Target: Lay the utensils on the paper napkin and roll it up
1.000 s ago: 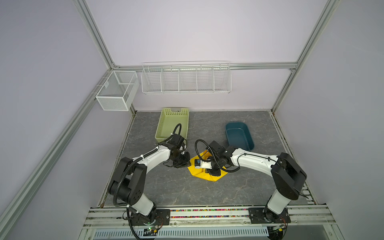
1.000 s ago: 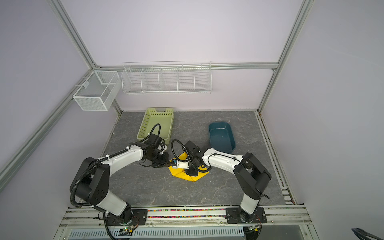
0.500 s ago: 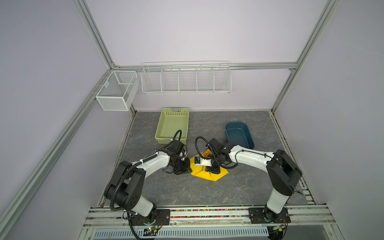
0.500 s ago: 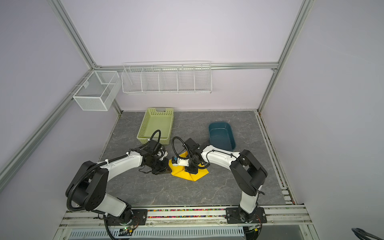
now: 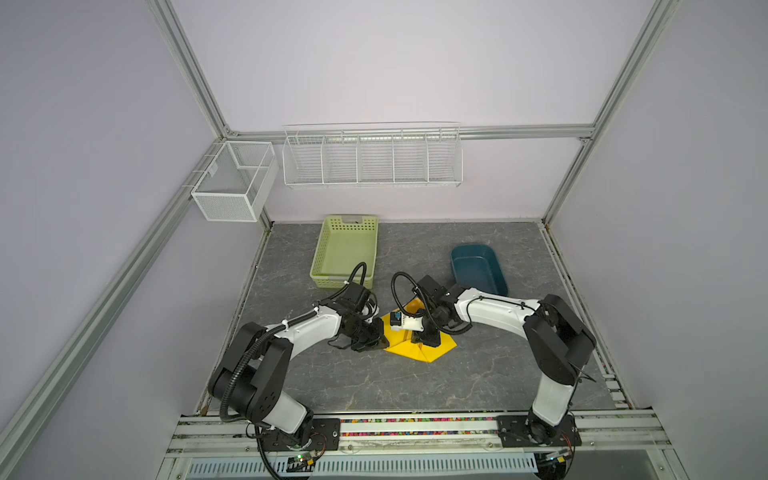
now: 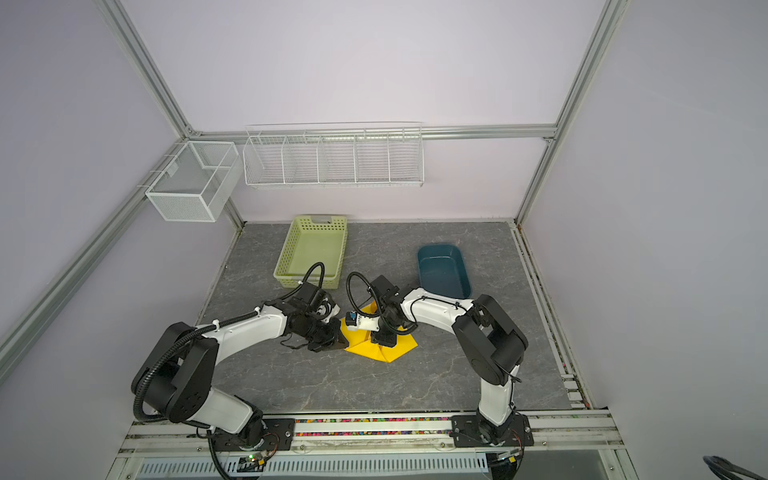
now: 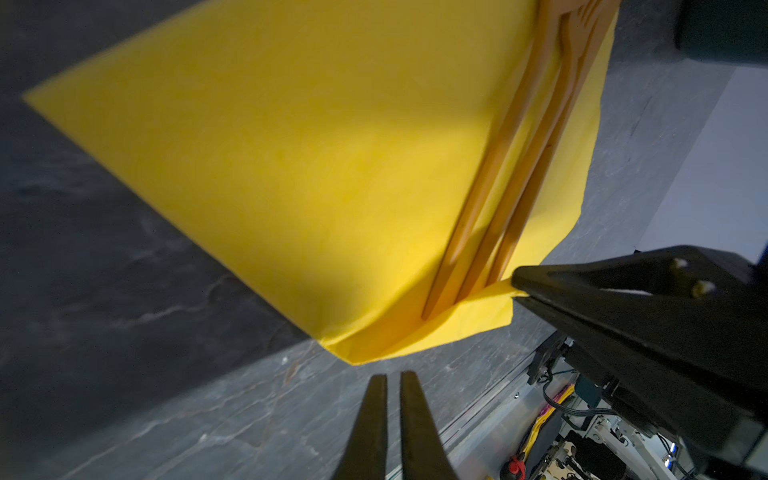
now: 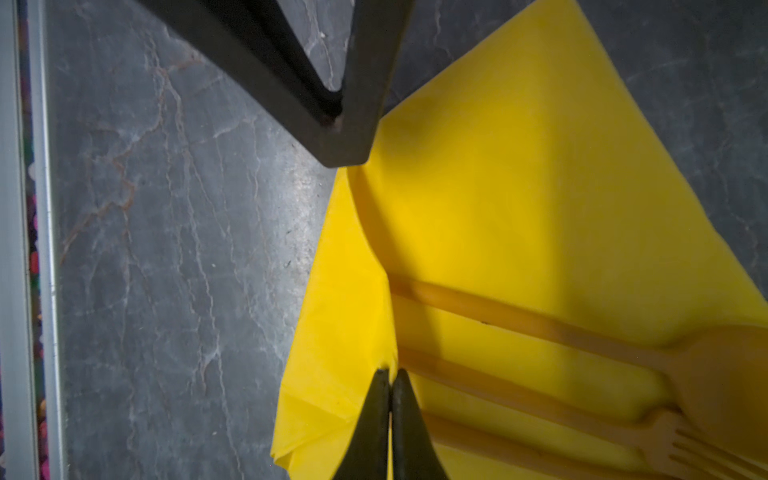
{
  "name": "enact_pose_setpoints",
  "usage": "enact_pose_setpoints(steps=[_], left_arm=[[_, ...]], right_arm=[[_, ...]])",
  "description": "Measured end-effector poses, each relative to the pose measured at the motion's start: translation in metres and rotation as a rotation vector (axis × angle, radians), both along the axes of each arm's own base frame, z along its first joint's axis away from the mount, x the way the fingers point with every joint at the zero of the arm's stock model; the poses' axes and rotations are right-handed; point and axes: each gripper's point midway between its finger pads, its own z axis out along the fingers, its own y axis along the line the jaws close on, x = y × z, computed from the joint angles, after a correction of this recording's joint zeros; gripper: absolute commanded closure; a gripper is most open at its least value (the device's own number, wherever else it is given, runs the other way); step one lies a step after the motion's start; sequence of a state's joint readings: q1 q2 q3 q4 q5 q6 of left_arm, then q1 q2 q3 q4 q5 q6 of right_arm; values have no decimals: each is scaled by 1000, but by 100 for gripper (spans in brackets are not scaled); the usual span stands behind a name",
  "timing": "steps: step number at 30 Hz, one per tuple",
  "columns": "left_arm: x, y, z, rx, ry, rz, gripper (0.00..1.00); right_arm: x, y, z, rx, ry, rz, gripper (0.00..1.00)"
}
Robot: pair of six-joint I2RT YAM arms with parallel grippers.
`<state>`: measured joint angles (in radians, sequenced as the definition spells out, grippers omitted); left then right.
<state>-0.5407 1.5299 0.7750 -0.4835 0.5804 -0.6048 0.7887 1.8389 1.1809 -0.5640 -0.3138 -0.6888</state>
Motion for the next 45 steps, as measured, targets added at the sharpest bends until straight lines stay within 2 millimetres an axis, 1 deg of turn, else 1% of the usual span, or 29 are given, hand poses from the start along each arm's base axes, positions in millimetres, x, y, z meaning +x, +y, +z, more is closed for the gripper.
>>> enact_pose_setpoints(steps=[7, 16, 34, 39, 45], left_arm=[[1, -5, 2, -16, -6, -3, 90], [-3, -10, -2, -22, 8, -20, 90], [-6, -11, -14, -4, 40, -24, 90], [-5, -11, -18, 0, 44, -23, 91], [-4, -11, -21, 3, 50, -19, 91]], right_arm=[[3, -2, 0, 2, 2, -10, 92], [8, -3, 2, 8, 0, -21, 92], [12, -3, 1, 7, 1, -28, 92], [12, -3, 1, 7, 1, -28, 90], [12, -3, 1, 7, 1, -29, 84]])
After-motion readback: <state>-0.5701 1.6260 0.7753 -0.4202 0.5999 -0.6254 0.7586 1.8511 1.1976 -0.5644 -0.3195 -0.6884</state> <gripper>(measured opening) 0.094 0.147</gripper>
